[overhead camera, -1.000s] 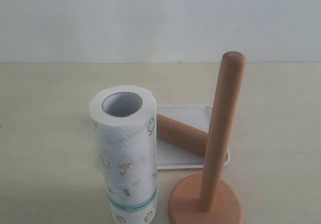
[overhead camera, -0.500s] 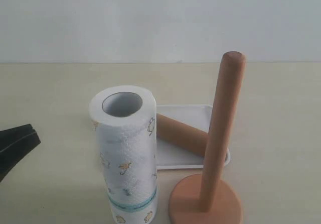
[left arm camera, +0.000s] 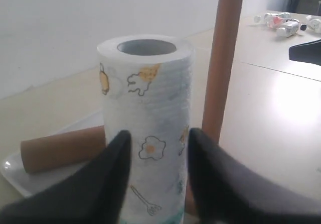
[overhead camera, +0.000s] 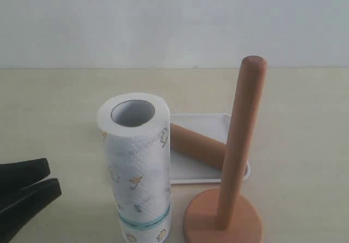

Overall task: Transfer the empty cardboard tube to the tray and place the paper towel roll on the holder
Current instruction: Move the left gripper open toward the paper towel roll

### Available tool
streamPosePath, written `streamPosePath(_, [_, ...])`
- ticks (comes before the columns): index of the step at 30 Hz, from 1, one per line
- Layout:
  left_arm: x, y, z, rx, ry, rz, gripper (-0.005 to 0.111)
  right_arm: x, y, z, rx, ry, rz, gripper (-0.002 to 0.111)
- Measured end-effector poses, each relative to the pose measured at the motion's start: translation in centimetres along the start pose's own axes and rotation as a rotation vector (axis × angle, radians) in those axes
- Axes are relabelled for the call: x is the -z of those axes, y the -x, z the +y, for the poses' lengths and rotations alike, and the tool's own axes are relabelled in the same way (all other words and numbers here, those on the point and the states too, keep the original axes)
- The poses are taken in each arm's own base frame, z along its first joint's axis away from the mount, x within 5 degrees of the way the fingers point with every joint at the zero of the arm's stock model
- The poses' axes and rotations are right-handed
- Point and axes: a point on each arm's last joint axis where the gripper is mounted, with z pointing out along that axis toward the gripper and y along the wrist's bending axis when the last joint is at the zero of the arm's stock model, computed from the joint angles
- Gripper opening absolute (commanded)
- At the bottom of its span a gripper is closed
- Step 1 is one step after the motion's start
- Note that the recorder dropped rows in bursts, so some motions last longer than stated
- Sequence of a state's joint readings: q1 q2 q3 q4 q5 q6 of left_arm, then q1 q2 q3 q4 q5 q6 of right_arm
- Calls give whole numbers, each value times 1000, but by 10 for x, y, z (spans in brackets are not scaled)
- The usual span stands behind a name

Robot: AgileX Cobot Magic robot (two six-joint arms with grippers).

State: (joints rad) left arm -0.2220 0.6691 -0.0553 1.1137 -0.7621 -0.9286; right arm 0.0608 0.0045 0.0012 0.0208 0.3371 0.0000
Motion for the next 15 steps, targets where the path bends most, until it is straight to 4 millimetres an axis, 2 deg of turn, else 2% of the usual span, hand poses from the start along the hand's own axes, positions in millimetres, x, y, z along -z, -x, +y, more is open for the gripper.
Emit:
streamPosePath(2, [0, 0, 0, 39, -2, 3, 88, 0, 0, 0, 0, 0, 0, 0])
streamPosePath(4, [0, 0, 0, 75, -2, 3, 105, 0, 0, 0, 0, 0, 0, 0])
streamPosePath(5, [0, 0, 0, 92, -2, 3, 110, 0, 0, 0, 0, 0, 0, 0])
streamPosePath(11, [0, 2, -2, 168, -25, -18, 110, 0, 0, 0, 0, 0, 0, 0])
streamPosePath(15, [0, 4, -4, 142, -46, -35, 110, 0, 0, 0, 0, 0, 0, 0])
